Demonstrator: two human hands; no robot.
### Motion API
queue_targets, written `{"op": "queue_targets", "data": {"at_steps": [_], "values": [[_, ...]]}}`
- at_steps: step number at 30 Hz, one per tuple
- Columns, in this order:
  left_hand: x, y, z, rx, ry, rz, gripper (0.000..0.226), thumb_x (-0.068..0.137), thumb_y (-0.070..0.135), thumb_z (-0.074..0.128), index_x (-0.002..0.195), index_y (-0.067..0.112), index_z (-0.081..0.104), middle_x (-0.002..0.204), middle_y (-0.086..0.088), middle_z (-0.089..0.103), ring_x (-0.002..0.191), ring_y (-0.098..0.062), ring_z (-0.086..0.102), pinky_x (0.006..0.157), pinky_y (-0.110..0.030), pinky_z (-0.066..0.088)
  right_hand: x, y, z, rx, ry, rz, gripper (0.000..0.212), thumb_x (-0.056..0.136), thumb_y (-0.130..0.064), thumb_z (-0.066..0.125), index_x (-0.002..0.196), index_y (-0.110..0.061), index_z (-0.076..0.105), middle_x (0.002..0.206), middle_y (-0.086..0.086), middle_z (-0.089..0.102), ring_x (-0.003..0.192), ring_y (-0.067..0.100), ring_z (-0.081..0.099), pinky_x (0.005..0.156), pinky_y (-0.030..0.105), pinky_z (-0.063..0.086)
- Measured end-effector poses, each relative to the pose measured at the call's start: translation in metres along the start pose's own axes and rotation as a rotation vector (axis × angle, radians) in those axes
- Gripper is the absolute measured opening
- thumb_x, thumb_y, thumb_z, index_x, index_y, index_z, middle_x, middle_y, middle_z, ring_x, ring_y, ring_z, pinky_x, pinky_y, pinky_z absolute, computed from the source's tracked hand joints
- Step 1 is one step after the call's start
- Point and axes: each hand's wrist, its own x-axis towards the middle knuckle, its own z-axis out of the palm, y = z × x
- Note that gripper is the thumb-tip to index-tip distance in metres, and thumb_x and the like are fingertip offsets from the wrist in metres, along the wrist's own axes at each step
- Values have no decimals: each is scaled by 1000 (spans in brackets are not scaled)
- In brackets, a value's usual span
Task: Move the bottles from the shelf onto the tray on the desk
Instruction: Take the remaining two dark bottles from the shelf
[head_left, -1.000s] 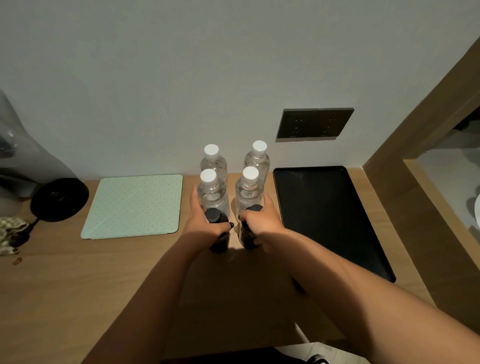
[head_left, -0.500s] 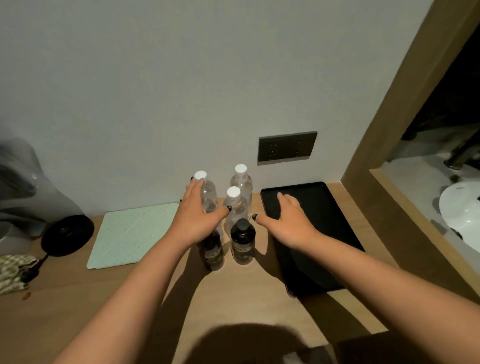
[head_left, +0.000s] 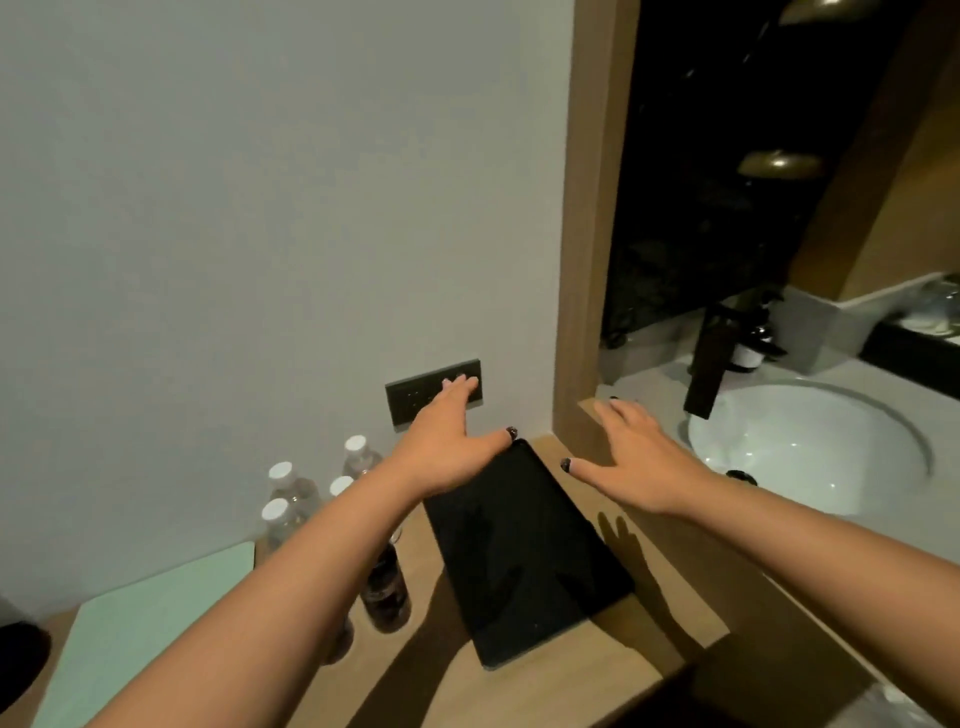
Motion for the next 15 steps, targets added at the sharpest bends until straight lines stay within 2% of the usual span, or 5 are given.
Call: {"op": "queue_targets", "data": {"at_steps": [4,8,15], "values": [[3,65,30,12,-76,131,80,88,40,60,151,18,18,159,-1,18,146,-18,16,117,-33,18,-32,53,-41,-28,50,58,85,88,-60,46,152,-17,10,161,5,8,148,24,7,117,39,16],[-2,134,72,44,-163,252,76,90,41,57,151,20,16,159,-2,17,146,-19,16,115,-31,19,-72,110,-85,-55,108,117,84,87,-60,48,151,-18,13,160,4,9,147,23,9,117,37,18],[-16,257,145,43,-231,352,76,90,42,57,151,19,16,160,-2,16,145,-21,19,115,-34,22,-149,219,-162,-94,181,268,82,88,-58,47,151,-16,15,160,6,9,147,24,8,117,38,17]]}}
